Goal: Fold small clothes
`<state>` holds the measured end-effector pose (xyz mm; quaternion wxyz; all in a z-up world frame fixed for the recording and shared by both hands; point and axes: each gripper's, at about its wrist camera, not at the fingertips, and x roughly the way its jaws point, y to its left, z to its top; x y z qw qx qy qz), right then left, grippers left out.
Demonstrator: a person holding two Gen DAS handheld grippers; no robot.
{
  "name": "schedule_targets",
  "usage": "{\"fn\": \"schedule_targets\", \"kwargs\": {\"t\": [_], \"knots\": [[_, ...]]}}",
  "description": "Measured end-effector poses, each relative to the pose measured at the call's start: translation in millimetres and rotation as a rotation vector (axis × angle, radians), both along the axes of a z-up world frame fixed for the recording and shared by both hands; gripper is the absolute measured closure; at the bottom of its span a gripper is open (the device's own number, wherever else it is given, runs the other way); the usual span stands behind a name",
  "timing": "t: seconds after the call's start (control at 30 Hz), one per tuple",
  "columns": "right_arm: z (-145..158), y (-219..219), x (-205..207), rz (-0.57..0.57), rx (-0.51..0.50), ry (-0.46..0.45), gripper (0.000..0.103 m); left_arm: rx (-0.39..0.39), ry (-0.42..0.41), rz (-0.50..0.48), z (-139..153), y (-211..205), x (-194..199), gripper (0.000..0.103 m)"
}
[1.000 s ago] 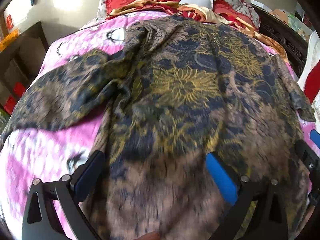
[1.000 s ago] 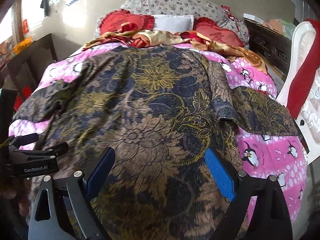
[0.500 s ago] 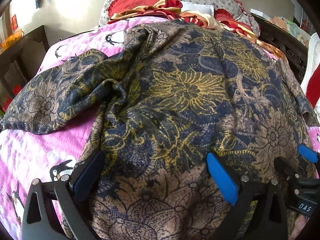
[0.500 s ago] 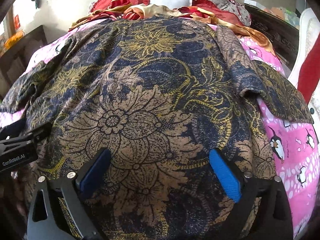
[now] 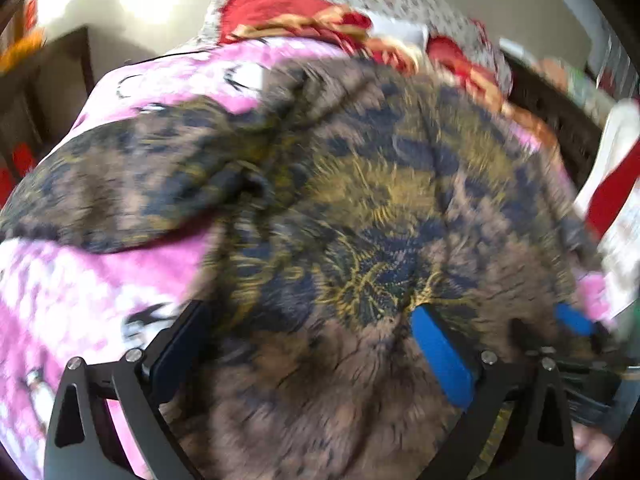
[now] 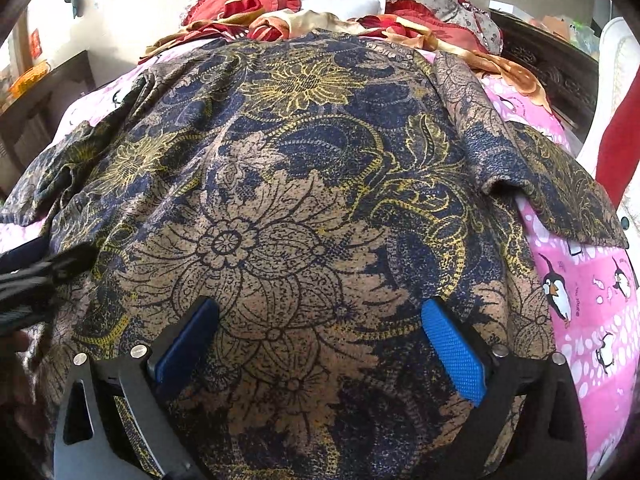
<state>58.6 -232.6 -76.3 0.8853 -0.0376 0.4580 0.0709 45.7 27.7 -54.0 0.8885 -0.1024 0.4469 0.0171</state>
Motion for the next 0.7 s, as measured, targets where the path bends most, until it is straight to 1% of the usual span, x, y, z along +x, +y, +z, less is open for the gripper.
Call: {"fn": "schedule_targets", "kwargs": {"t": [0.1, 0.17, 0.23, 0.3, 0.37, 0.4, 0.5, 0.53, 0.6, 0.63, 0.7], "knots": [[0, 0, -1, 0.000, -0.004, -0.001, 0.000, -0.003, -0.020, 0.042, 28, 36, -20, 0.000], [0, 0, 0, 0.000, -0.004, 0.000, 0.000, -0.025, -0.040, 0.074, 48, 72, -34, 0.000], [0, 0, 0, 0.000, -0.006, 0.000, 0.000, -0.036, -0.054, 0.101, 61, 107, -46, 0.000], [0, 0, 0, 0.000, -0.002, 0.000, 0.000, -0.035, -0.050, 0.147, 67, 147, -59, 0.000], [0, 0, 0, 0.000, 0.000, -0.001, 0.000, -0.055, -0.024, 0.219, 66, 196, -69, 0.000], [0, 1, 0, 0.000, -0.001, -0.002, 0.000, -0.069, -0.016, 0.244, 63, 214, -74, 0.001], [0, 1, 0, 0.000, -0.004, -0.005, 0.000, -0.156, 0.002, 0.381, 54, 282, -90, 0.002], [0, 1, 0, 0.000, -0.004, -0.006, 0.000, -0.203, 0.011, 0.422, 49, 308, -94, 0.002], [0, 1, 0, 0.000, -0.004, -0.005, 0.000, -0.274, 0.042, 0.517, 40, 342, -102, 0.004], [0, 1, 0, 0.000, -0.003, -0.005, 0.000, -0.363, 0.043, 0.548, 33, 359, -105, 0.004], [0, 1, 0, 0.000, -0.004, -0.006, 0.000, -0.523, 0.030, 0.577, 22, 377, -110, 0.004]]}}
